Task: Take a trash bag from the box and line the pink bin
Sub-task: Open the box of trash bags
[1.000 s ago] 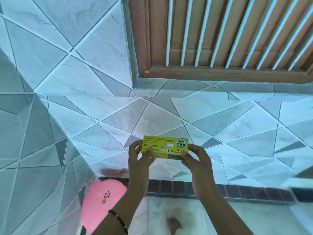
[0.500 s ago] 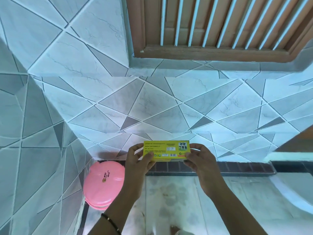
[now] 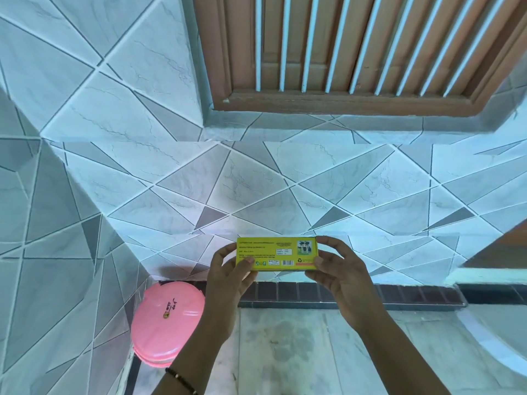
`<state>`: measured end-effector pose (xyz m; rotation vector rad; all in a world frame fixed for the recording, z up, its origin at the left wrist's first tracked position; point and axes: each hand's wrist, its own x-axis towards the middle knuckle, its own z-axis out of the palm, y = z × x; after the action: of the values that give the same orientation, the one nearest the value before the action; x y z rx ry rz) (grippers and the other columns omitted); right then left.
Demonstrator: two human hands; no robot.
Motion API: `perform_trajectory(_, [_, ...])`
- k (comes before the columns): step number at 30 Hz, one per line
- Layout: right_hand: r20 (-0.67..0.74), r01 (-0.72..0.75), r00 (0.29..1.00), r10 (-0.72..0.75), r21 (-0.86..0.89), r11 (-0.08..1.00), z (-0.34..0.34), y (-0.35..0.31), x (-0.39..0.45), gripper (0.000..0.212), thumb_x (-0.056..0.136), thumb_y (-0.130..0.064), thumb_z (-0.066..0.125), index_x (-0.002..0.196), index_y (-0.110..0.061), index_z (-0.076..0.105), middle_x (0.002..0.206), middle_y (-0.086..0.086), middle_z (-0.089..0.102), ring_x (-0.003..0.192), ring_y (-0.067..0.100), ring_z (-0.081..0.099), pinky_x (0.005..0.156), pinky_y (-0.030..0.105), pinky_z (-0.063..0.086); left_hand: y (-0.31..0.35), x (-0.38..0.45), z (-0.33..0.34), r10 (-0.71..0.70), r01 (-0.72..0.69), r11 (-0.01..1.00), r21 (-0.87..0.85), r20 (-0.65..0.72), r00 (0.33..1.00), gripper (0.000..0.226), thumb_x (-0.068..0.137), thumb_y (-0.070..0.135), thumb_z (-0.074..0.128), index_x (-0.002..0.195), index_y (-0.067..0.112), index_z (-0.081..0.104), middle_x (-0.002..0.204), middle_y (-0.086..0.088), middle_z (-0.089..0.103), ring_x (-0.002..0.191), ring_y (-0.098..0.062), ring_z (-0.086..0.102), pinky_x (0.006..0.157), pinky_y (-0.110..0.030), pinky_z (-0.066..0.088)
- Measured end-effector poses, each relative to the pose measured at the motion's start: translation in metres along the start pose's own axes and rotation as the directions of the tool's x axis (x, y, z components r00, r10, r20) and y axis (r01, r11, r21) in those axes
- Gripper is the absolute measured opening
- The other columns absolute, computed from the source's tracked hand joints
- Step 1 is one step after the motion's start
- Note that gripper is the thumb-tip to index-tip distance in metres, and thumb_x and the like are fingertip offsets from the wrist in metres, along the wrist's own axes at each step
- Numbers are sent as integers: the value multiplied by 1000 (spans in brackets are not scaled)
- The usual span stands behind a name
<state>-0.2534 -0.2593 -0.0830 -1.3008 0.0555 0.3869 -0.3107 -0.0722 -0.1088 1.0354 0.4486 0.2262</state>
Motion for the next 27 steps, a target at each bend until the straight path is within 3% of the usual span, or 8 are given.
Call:
perform_trajectory(4, [-7, 41, 999, -41, -100, 994, -4, -1, 5, 35, 85, 4, 55, 108, -21, 64, 103, 21, 69, 84, 30, 68, 85, 46, 55, -6, 5, 8, -76, 76, 997, -15, 34, 997, 29, 86, 12, 61, 111, 17, 48, 86, -5, 74, 84, -32, 65, 86, -43, 53])
perform_trajectory(9, [-57, 84, 993, -99, -226, 970, -2, 0, 8, 37, 89, 1, 51, 106, -29, 65, 101, 16, 68, 80, 26, 68, 80, 42, 58, -10, 8, 18, -35, 34, 999, -16, -29, 999, 31, 86, 17, 60, 115, 14, 48, 81, -4, 75, 78, -29, 67, 77, -37, 58])
perform_trajectory(12, [-41, 88, 994, -100, -236, 968, -5, -2, 11, 37, 89, 1, 52, 108, -27, 65, 102, 14, 68, 81, 24, 70, 78, 39, 59, -11, 10, 20, -20, 19, 1000, -17, -37, 999, 33, 86, 17, 59, 117, 14, 48, 84, -6, 75, 76, -26, 70, 76, -37, 59])
perform_trajectory(17, [-9, 62, 998, -65, -223, 973, -11, -8, 16, 37, 88, 6, 50, 108, -22, 65, 103, 16, 69, 85, 34, 70, 75, 38, 60, -8, 12, 24, 12, -12, 1000, 13, -16, 1000, 29, 87, 17, 58, 115, 19, 49, 93, -11, 72, 77, -27, 71, 75, -41, 59])
perform_trajectory(27, [54, 87, 996, -77, -228, 970, -14, -13, 13, 36, 88, 4, 53, 106, -25, 65, 99, 11, 70, 81, 27, 72, 63, 39, 61, -8, 11, 25, 74, -73, 996, 44, -23, 997, 31, 87, 17, 58, 117, 16, 50, 83, -6, 74, 72, -22, 70, 74, -36, 59])
